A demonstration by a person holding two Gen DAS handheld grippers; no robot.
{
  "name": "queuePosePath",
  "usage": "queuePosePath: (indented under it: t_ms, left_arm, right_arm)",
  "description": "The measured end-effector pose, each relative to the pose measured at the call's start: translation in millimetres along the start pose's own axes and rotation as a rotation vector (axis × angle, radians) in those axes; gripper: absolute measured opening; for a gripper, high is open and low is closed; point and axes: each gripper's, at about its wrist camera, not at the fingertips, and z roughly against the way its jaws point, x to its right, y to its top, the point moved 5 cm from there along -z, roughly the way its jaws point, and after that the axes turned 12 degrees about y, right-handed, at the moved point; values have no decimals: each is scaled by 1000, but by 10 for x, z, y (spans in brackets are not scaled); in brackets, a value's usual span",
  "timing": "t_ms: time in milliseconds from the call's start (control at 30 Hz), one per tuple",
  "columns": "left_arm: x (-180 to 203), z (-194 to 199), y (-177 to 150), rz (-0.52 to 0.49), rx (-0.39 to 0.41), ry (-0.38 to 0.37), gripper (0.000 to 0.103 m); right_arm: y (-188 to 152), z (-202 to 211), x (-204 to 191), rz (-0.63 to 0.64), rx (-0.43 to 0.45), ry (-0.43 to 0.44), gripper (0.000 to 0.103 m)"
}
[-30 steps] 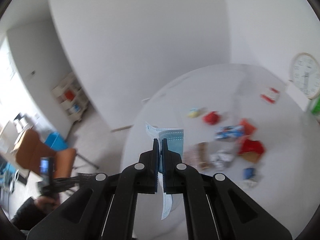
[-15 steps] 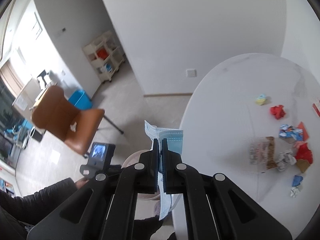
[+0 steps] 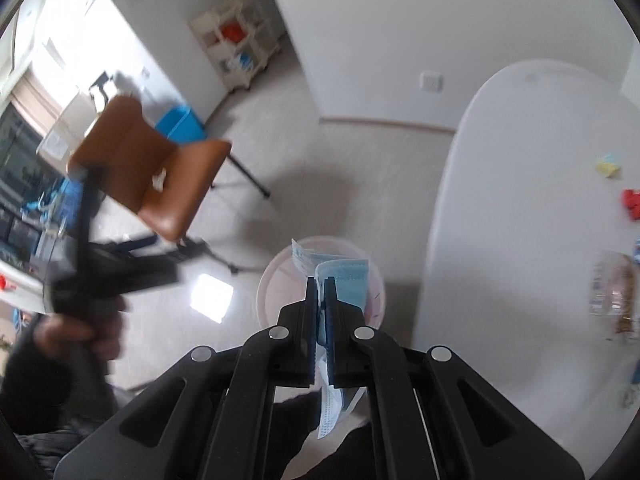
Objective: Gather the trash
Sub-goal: 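Carry the blue mask over the bin with the right gripper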
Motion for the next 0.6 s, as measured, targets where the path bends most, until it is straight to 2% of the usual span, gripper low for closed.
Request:
queuePosePath:
  t_ms: [200, 233, 267, 300, 333, 367, 500, 600]
  left_arm:
    - [-165, 343, 38, 15, 35, 39, 95]
    - [-175, 357, 49, 15, 39, 44, 95]
    - [-188, 388, 49, 15, 44, 52, 95]
    - [-190, 401, 58, 14, 44, 56, 95]
    - [-185, 416, 62, 16, 44, 58, 95]
    - [-191, 434, 64, 17, 44, 59, 95]
    - [-196, 491, 66, 9, 55, 65, 95]
    - [-147, 528, 65, 4, 62, 61, 95]
  right_arm:
    - [-70, -746, -148, 67, -122, 1, 10]
    - [-90, -855, -172, 77, -139, 1, 19]
    - [-109, -956, -199, 84, -153, 0, 34]
    - [-126, -1054, -233, 93, -165, 2, 44]
    - [-142, -1133, -257, 99, -172, -3, 64]
    - [-169, -1160, -255, 103, -177, -11, 76]
    - [-196, -1195, -318, 97, -186, 3, 88]
    - [-164, -1021, -320, 73, -143, 24, 96]
